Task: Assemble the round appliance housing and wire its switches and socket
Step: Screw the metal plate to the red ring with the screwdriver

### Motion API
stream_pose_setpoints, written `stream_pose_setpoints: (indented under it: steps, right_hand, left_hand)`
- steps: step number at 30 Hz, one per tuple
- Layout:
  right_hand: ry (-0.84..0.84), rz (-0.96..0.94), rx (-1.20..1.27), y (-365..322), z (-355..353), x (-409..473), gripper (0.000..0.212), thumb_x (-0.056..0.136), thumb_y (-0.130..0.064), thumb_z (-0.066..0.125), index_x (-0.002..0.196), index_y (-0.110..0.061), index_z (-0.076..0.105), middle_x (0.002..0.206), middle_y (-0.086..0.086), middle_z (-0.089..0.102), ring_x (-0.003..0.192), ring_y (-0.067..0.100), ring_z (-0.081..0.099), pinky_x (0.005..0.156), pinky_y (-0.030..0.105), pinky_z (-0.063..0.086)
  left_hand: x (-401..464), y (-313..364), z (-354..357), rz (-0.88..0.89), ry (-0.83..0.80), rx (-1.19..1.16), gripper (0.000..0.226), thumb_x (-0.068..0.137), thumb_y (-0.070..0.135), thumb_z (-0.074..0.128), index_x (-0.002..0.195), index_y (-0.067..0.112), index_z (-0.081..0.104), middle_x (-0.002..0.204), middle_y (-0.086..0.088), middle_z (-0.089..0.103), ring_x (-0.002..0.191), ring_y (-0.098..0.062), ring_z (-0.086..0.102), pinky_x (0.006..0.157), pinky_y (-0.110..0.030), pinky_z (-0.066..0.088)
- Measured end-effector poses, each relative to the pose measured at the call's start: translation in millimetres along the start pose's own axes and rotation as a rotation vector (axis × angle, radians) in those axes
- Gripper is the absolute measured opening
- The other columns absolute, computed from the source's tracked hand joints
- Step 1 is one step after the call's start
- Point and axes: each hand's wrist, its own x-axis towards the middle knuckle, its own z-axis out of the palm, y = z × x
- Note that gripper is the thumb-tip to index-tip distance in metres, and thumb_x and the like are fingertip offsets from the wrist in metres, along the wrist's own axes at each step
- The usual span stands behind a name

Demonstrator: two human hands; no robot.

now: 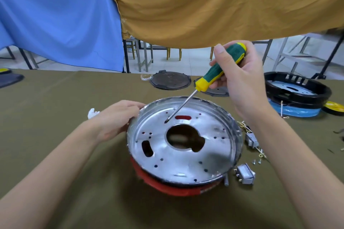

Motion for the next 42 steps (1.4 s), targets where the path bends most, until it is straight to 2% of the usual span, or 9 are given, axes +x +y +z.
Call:
stream_pose_setpoints:
  steps: [3, 6, 11, 15, 20, 27, 31, 39, 42]
  right_hand:
    - [-0.05, -0.004, 0.012, 2, 8, -5, 0.019, 0.095, -0.029, 0.065, 0.099, -0.016, 0.052, 0.084, 0.017, 0.06, 0.057, 0.023, 0.068, 0.047, 0.028, 0.053]
    - [-0.092, 0.013, 0.003, 5, 15, -10, 0.018, 0.096, -0.027, 0.064, 0.1, -0.017, 0.05, 0.092, 0.03, 0.06, 0.061, 0.024, 0.068, 0.048, 0.027, 0.053]
    - [-0.159, 0.03, 0.005, 9, 21, -16, 0.018, 0.097, -0.026, 0.063, 0.103, -0.016, 0.049, 0.092, 0.025, 0.065, 0.069, 0.03, 0.071, 0.052, 0.03, 0.055]
    - [-0.193, 0.029, 0.014, 10, 25, -19, 0.019, 0.098, -0.024, 0.062, 0.104, -0.015, 0.047, 0.088, 0.02, 0.066, 0.068, 0.027, 0.072, 0.053, 0.029, 0.055]
    - [-0.247, 0.0, -0.005, 10, 29, -22, 0.02, 0.098, -0.023, 0.062, 0.107, -0.014, 0.046, 0.085, 0.011, 0.065, 0.069, 0.025, 0.071, 0.055, 0.03, 0.056]
    - [-0.276, -0.031, -0.04, 11, 31, -23, 0.022, 0.097, -0.023, 0.062, 0.107, -0.014, 0.045, 0.087, 0.018, 0.063, 0.071, 0.023, 0.07, 0.055, 0.033, 0.057]
    - [-0.291, -0.03, -0.029, 11, 32, -24, 0.019, 0.097, -0.021, 0.062, 0.105, -0.015, 0.045, 0.084, 0.01, 0.063, 0.071, 0.023, 0.07, 0.054, 0.031, 0.056]
    - [-0.293, -0.042, -0.065, 13, 33, -24, 0.019, 0.097, -0.021, 0.062, 0.103, -0.018, 0.045, 0.092, 0.027, 0.058, 0.073, 0.024, 0.07, 0.055, 0.031, 0.057]
    - [-0.305, -0.061, -0.073, 12, 34, -23, 0.019, 0.097, -0.023, 0.063, 0.103, -0.019, 0.045, 0.093, 0.031, 0.055, 0.071, 0.024, 0.069, 0.054, 0.03, 0.056]
  left_hand:
    - [-1, -2, 11, 0.026, -0.006, -0.031, 0.04, 0.092, 0.001, 0.043, 0.113, 0.022, 0.071, 0.101, -0.004, 0.076, 0.074, -0.012, 0.068, 0.066, -0.027, 0.055]
    - [-5, -9, 20, -0.006, 0.123, -0.161, 0.029, 0.094, 0.014, 0.055, 0.119, 0.025, 0.066, 0.107, 0.0, 0.075, 0.095, -0.02, 0.072, 0.09, -0.041, 0.056]
    - [-25, -21, 34, -0.082, 0.03, -0.338, 0.037, 0.085, 0.011, 0.047, 0.108, 0.026, 0.072, 0.109, -0.009, 0.074, 0.094, -0.027, 0.071, 0.085, -0.043, 0.054]
    - [-26, -22, 45, -0.064, 0.081, -0.54, 0.028, 0.086, 0.014, 0.051, 0.095, 0.021, 0.077, 0.107, -0.013, 0.073, 0.088, -0.025, 0.066, 0.084, -0.039, 0.052]
    - [-25, -24, 57, -0.068, 0.077, -0.677, 0.032, 0.095, 0.026, 0.053, 0.079, 0.027, 0.081, 0.094, -0.004, 0.077, 0.076, -0.016, 0.074, 0.056, -0.023, 0.057]
    - [-27, -25, 57, -0.035, 0.055, -0.702, 0.035, 0.099, 0.028, 0.049, 0.083, 0.032, 0.08, 0.094, 0.0, 0.078, 0.08, -0.013, 0.075, 0.055, -0.02, 0.055]
    - [-26, -27, 57, -0.05, 0.061, -0.704, 0.036, 0.098, 0.03, 0.051, 0.077, 0.031, 0.081, 0.092, -0.001, 0.078, 0.077, -0.014, 0.075, 0.053, -0.02, 0.054]
    - [-26, -27, 57, -0.088, 0.06, -0.705, 0.035, 0.097, 0.033, 0.052, 0.079, 0.026, 0.081, 0.095, -0.004, 0.077, 0.078, -0.016, 0.075, 0.054, -0.021, 0.055]
    - [-25, -28, 57, -0.102, 0.069, -0.689, 0.031, 0.096, 0.035, 0.053, 0.091, 0.019, 0.079, 0.098, -0.005, 0.077, 0.083, -0.017, 0.075, 0.06, -0.023, 0.056]
